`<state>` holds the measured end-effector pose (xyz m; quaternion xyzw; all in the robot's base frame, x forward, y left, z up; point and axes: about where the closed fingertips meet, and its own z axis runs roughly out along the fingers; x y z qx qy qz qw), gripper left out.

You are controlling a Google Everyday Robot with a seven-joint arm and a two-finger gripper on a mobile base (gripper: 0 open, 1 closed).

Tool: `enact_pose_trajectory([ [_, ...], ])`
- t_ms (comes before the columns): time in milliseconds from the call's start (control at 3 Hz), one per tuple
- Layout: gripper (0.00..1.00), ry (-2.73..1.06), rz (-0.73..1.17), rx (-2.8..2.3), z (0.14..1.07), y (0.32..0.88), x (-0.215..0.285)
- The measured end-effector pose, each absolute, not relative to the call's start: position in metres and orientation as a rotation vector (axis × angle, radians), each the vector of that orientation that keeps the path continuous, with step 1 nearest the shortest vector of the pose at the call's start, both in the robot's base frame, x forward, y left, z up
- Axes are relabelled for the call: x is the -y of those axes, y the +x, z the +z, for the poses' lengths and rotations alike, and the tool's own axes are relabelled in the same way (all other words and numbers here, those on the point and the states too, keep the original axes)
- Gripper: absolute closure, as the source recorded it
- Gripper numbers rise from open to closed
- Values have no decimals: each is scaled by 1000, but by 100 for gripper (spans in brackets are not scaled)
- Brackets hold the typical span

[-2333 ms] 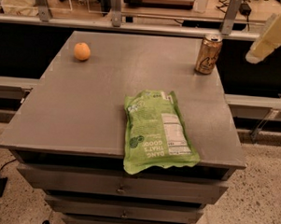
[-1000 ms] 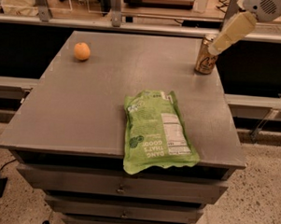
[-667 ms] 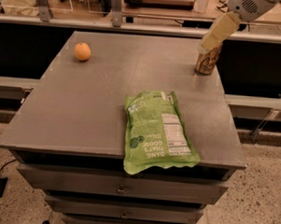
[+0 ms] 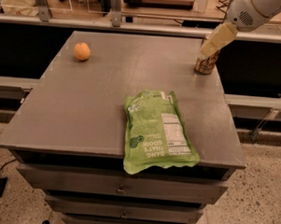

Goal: Pick orange can

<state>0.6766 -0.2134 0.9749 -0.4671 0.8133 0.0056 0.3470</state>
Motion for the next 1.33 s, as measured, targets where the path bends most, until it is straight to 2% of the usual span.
enact_pose_trajectory([
  [1333, 0, -864, 187, -2059, 960, 749, 249],
])
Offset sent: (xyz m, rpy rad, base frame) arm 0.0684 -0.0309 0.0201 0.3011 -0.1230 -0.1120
